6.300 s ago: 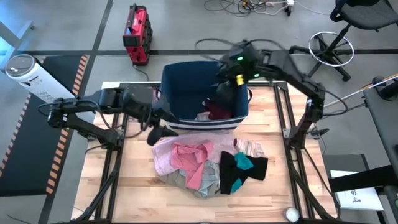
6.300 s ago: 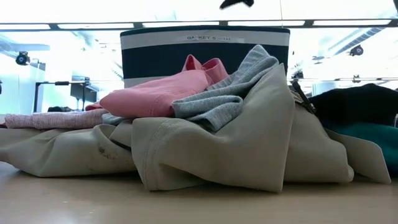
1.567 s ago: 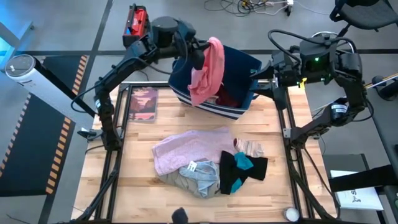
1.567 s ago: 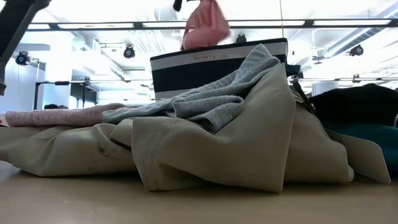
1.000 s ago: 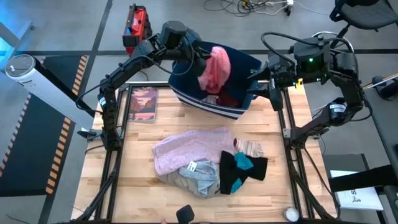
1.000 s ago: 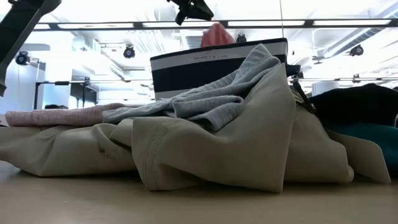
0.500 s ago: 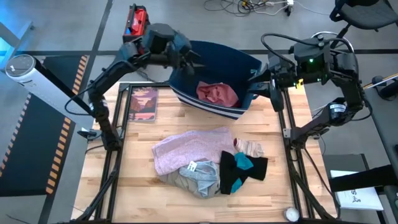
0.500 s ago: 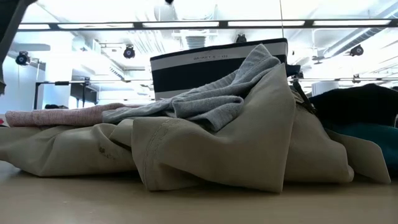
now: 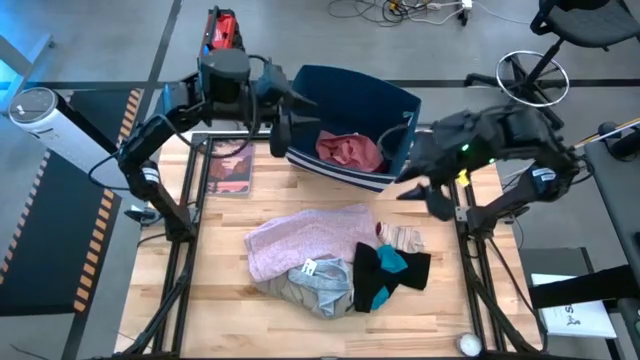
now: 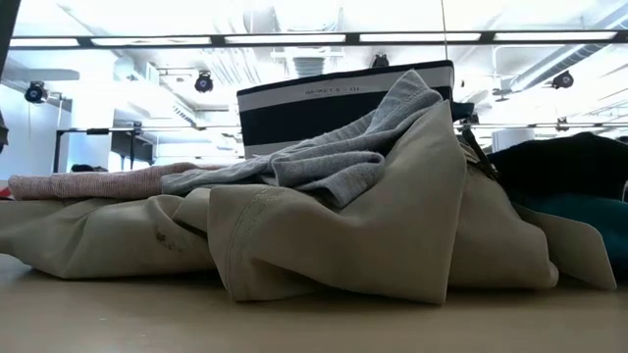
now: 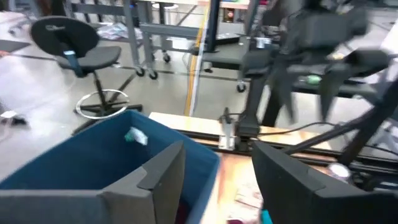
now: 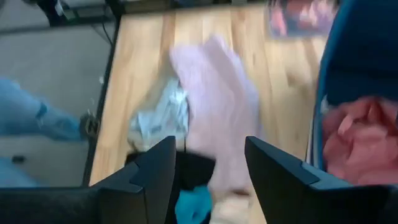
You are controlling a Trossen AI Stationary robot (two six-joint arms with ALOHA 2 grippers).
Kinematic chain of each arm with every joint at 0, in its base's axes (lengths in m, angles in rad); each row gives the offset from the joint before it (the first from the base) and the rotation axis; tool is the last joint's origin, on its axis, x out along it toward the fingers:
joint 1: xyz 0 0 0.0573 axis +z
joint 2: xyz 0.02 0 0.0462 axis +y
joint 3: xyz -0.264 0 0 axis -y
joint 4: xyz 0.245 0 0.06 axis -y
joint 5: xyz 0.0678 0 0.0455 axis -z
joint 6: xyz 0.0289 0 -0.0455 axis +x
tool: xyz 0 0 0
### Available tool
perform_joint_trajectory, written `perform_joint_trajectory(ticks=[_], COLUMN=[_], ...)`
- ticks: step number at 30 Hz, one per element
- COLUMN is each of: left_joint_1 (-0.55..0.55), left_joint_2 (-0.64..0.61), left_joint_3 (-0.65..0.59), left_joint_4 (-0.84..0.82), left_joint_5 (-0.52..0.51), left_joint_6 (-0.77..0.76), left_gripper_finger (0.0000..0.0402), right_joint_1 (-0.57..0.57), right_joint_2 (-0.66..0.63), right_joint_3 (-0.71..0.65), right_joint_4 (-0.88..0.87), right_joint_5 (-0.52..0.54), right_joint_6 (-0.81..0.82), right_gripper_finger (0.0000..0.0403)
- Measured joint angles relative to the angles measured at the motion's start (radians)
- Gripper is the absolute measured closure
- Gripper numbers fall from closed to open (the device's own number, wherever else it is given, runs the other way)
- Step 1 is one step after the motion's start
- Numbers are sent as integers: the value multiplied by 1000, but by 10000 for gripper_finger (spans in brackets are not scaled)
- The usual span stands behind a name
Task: Sort clothes
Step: Put the blue sock into the blue laundry bin
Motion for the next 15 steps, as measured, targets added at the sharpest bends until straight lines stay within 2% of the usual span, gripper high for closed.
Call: perform_joint_trajectory(ticks=[7, 15], left_joint_1=[-80, -93], left_joint_2=[-1, -2], left_joint_3=[0, 0], left_joint_4=[-2, -2], left_joint_5=[-170, -179], left_joint_6=[11, -38], left_gripper_finger=[267, 322], right_joint_1=[79, 193], right_joint_2=[-96, -286], right_joint_3=[-305, -709], right_joint_4=[84, 408], right_joint_5=[5, 9], right_joint_6=[99, 311], right_gripper_finger=[198, 182])
